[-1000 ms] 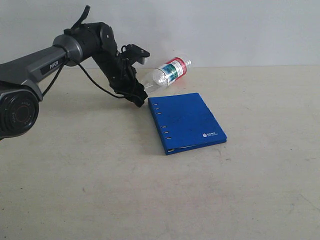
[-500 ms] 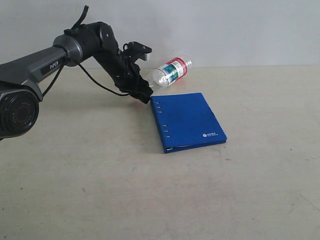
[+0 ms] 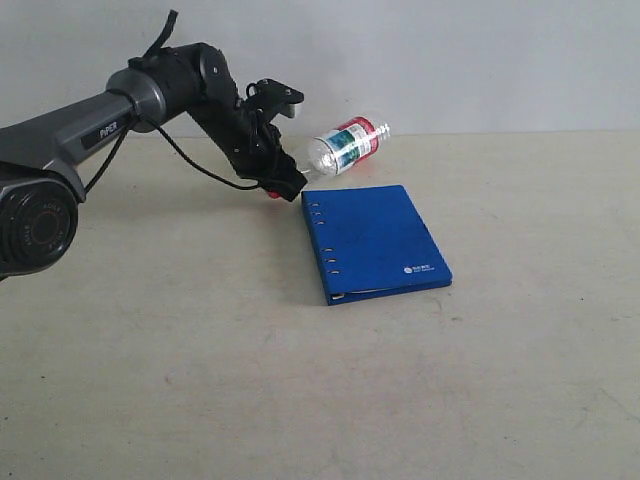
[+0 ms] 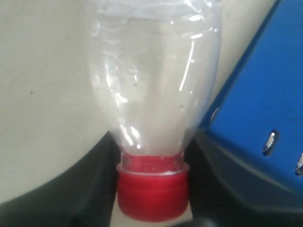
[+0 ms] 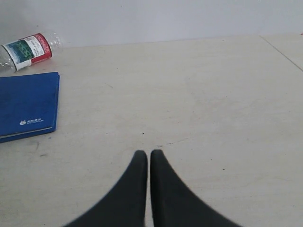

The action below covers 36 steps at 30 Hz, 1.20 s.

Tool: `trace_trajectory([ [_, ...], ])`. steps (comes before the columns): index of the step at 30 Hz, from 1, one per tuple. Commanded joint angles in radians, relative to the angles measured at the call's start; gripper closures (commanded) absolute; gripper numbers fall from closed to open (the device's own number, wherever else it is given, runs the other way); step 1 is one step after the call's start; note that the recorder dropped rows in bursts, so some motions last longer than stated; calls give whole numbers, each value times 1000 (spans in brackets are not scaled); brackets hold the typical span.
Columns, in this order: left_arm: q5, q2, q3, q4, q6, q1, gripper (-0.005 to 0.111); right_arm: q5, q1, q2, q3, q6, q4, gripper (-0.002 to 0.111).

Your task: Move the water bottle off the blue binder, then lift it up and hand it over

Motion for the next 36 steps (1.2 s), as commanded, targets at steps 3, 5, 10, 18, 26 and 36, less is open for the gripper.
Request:
trace_trajectory([
  [3, 121, -88, 0, 237, -89, 7, 102, -5, -3, -2, -3, 0, -5, 109],
  [5, 179, -124, 0, 313, -106, 12, 102, -5, -3, -2, -3, 0, -5, 109],
  [10, 201, -212, 0, 334, -128, 24, 102, -5, -3, -2, -3, 0, -5, 109],
  [18, 201, -343, 0, 360, -179, 24, 102, -5, -3, -2, -3, 0, -5, 109],
  [26, 201, -407, 24, 403, -181, 24, 102, -5, -3, -2, -3, 0, -5, 109],
  [36, 201, -581, 354, 453, -145, 28, 102, -5, -3, -2, -3, 0, -5, 109],
])
